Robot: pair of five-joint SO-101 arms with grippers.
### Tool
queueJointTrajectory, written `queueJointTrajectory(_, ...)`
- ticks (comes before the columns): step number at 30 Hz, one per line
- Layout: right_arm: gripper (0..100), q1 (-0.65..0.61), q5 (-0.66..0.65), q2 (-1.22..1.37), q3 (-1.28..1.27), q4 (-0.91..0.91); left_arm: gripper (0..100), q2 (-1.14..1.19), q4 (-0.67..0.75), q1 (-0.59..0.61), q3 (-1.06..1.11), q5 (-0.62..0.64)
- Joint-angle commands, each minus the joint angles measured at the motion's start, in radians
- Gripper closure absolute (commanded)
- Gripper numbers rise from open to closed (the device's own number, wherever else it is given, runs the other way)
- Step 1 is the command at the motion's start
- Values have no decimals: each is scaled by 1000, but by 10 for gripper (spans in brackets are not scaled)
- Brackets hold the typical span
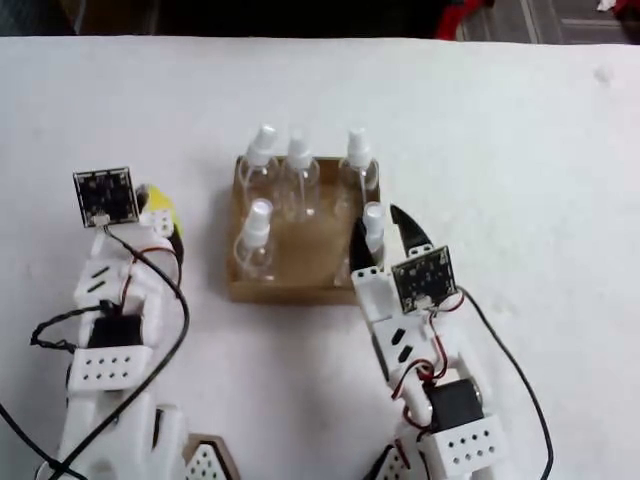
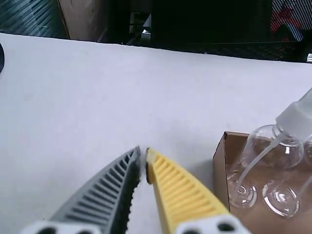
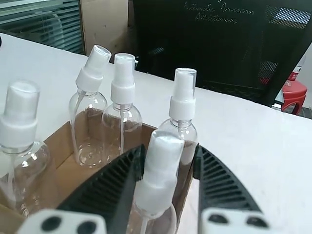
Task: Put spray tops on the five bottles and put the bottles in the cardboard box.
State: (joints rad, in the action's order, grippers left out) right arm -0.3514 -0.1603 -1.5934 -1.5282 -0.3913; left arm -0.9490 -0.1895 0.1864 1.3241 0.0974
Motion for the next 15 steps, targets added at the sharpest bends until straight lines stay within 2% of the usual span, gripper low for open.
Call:
queueJointTrajectory(1,867,-1,-2,-19,164,-68,976,-30,31,-10,-8,14)
queueJointTrajectory(6,867,33,-3,-19,422,-205,976,-31,31,8,-9,12)
queueJointTrajectory(15,868,280,-3,-24,790,-275,977,-33,25,134,-92,21)
